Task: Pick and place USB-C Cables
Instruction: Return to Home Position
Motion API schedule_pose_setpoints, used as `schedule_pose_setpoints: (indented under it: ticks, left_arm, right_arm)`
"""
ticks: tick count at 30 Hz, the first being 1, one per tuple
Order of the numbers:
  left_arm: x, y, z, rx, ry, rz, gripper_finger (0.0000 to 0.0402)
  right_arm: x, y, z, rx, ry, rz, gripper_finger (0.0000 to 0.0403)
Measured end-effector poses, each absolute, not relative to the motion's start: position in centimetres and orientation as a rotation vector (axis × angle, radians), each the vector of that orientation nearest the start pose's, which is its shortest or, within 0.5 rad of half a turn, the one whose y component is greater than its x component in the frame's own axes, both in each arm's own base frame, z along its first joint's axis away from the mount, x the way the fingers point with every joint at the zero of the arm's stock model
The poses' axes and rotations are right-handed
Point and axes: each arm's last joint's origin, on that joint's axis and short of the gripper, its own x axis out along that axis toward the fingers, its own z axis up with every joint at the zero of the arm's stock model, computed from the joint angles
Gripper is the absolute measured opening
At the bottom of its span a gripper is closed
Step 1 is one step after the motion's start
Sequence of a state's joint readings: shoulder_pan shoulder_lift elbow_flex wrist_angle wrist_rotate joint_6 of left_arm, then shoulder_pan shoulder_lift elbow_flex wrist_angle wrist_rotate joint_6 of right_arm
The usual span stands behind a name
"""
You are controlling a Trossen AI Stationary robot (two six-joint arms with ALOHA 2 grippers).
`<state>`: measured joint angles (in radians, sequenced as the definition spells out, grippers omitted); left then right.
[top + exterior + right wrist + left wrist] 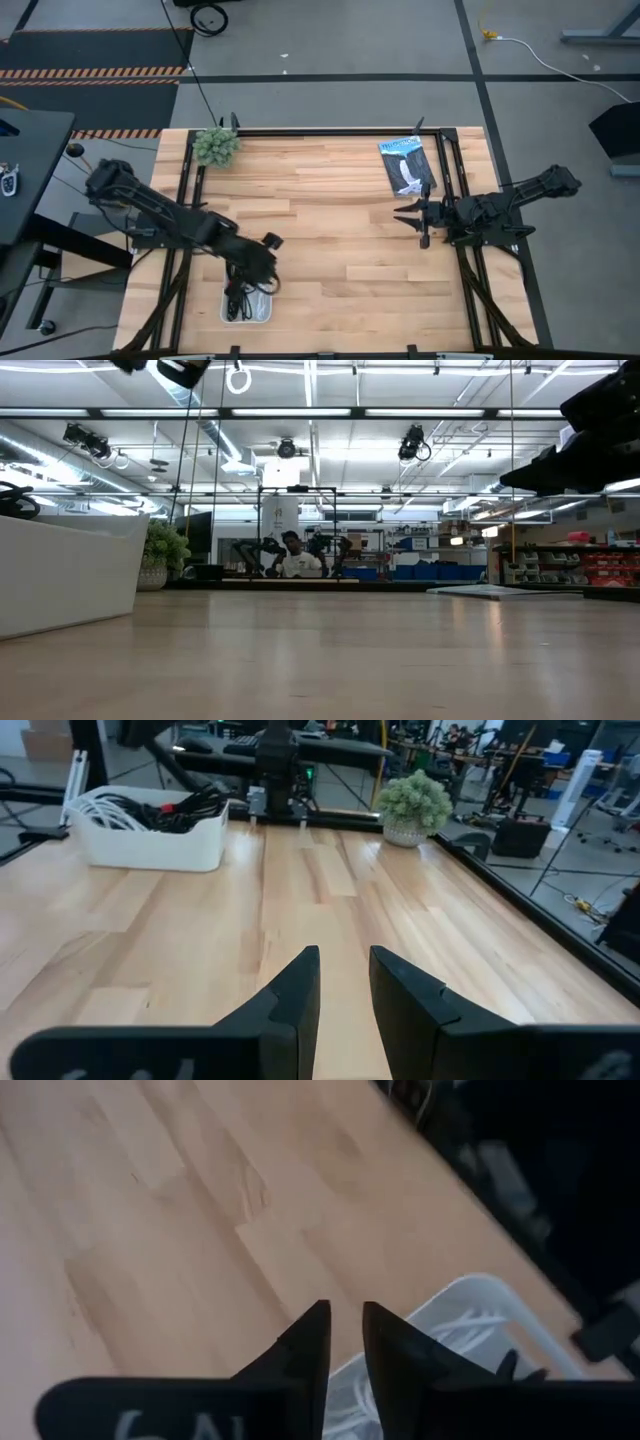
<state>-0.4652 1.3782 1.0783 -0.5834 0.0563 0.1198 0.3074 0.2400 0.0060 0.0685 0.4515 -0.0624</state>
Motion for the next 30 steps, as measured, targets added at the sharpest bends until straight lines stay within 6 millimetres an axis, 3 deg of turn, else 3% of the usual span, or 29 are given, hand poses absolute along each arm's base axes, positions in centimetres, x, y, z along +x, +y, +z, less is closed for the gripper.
schedule_pose_setpoints:
  ticks: [14,22,30]
  left_arm:
    - [17.2,-8.7,30.3,0.147,0.300,-0.527,0.0050]
    - [13.8,-6.8,29.1,0.105,0.107,-0.441,0.0050]
    - [12.2,-5.2,27.4,0.234,-0.198,-0.207,0.0050]
  right_arm:
    - [10.6,2.3,15.3,-0.121,0.147,-0.120,0.0096]
    - [10.6,2.3,15.3,-0.121,0.147,-0.120,0.0096]
    - [10.6,2.3,15.4,-0.119,0.143,-0.120,0.0096]
